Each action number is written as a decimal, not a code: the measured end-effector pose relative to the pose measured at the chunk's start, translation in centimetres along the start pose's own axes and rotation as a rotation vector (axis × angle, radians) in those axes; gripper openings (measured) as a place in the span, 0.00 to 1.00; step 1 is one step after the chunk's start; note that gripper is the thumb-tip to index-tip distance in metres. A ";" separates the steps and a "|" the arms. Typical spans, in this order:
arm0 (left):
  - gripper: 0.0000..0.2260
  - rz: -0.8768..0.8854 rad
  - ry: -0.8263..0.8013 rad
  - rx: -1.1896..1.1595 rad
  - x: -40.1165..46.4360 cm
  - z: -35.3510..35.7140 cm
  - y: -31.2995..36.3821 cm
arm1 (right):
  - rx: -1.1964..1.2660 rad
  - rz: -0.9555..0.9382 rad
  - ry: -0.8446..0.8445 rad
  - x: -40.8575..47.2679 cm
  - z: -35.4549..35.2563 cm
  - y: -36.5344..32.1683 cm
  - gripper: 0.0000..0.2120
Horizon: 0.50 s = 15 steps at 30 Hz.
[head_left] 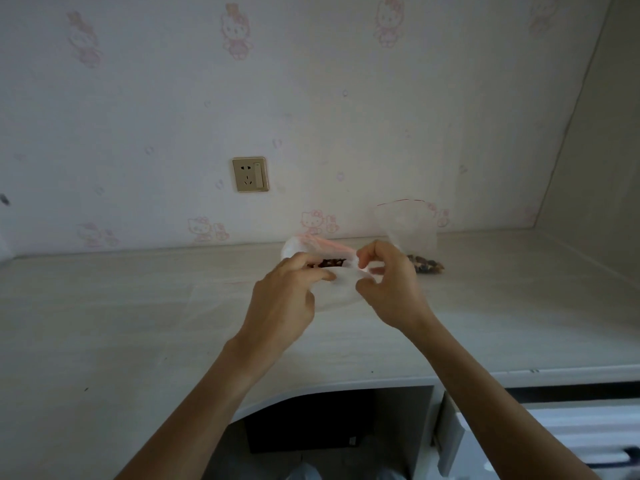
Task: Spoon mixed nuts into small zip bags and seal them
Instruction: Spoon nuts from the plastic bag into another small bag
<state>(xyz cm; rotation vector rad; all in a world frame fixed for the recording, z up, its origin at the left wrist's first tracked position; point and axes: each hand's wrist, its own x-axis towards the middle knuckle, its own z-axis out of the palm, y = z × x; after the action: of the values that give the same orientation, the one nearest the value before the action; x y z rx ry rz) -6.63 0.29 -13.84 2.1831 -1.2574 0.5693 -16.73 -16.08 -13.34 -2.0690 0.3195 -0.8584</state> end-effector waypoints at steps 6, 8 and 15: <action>0.21 -0.018 -0.222 0.144 0.7 0.4 0.2 | -0.313 -0.135 -0.301 0.3 0.6 0.1 0.23; 0.18 0.002 -0.279 0.163 0.8 0.8 0.1 | -0.474 -0.091 -0.389 0.4 1.1 0.3 0.22; 0.08 0.001 -0.391 0.316 0.4 2.1 -0.5 | -0.815 -0.024 -0.577 0.9 2.1 1.2 0.10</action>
<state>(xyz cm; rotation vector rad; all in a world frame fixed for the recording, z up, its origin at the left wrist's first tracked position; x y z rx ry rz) -5.77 -1.12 -15.28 2.6533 -1.4433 0.3693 -14.49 -15.96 -14.72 -2.9558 0.3561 -0.0810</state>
